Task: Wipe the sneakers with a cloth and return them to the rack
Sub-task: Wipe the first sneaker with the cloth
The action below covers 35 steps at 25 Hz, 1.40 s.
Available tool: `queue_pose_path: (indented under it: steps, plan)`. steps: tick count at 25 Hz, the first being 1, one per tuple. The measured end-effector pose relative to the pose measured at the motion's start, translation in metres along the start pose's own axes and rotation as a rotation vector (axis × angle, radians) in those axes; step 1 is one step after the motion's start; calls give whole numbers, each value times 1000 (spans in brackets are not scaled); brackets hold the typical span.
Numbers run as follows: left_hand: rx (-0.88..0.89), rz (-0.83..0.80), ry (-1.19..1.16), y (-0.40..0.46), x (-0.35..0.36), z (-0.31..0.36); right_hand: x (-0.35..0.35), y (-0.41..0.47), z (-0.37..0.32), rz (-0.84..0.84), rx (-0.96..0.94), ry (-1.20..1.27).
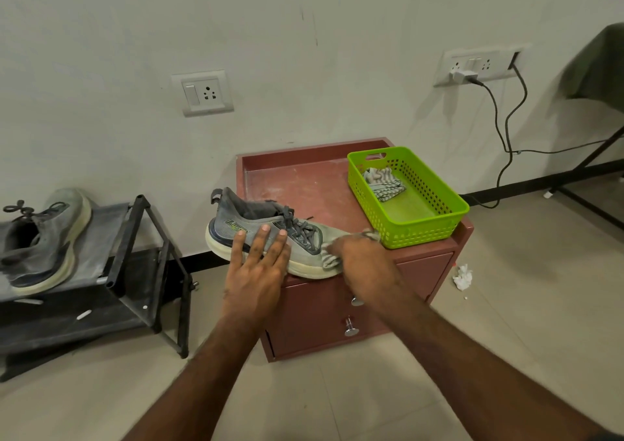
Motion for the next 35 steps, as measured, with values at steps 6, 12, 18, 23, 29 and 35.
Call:
queue_pose_path:
  steps: [6,12,18,23,29,35]
  plan:
    - [19,-18,-1,1,-4,2,-25,9,1,231,28,849]
    - [-135,0,-56,-9,-22,-49,-34,11,-43,461,-241,430]
    - [-135,-7,-84,-9,-21,-48,3,14,-58,32,-140,109]
    - [-135,22,-96,-10,-27,-46,-10,5,-8,14,57,-85]
    - [-152,23,-84,-10,-25,-48,-15,2,-60,117,-221,215]
    - [-168,32,-98,-10,-23,-48,-21,-6,45,103,198,87]
Point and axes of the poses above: each hand's wrist, its own y-axis towards the middle knuckle, its own x-axis out of the palm, z = x × y, the point moved 8 cm from there along y, towards the middle knuckle, and after that the axes turned 15 degrees about -y, right-handed, at the moved point
